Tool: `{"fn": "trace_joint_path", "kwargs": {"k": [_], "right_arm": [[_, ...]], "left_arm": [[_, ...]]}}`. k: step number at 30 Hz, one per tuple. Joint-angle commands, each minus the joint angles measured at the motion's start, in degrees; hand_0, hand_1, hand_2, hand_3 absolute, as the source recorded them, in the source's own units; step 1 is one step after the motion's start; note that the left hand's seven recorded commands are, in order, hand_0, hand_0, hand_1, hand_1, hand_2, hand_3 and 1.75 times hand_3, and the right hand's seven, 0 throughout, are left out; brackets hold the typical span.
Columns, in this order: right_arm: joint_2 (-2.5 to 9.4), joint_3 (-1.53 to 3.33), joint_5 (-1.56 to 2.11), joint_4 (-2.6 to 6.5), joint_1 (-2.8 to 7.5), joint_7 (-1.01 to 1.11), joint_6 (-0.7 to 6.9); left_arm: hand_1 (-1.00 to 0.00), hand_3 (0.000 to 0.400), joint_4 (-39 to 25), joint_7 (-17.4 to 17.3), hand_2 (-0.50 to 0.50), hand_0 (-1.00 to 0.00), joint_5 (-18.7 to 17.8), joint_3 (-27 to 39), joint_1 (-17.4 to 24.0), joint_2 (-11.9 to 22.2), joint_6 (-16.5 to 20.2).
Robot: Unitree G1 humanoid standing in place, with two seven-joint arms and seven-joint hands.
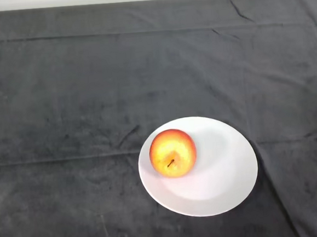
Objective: Move the apple to the plate
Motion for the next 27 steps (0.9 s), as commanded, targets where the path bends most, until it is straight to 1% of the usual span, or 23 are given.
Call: {"fn": "trace_joint_path", "kwargs": {"k": [1, 27], "right_arm": [[-1.53, -0.33, 1.34, -0.40, -2.46, 0.15, -0.14], [-1.55, -0.35, 1.30, -0.33, -2.48, 0.19, -0.16]], "left_arm": [[0.00, 0.000, 2.58, 0.76, 0.00, 0.00, 1.10, 2.01, -2.20, 3.23, -1.19], [0.00, 0.000, 3.16, 0.13, 0.00, 0.00, 1.72, 1.74, -2.76, 2.84, -1.12]]}}
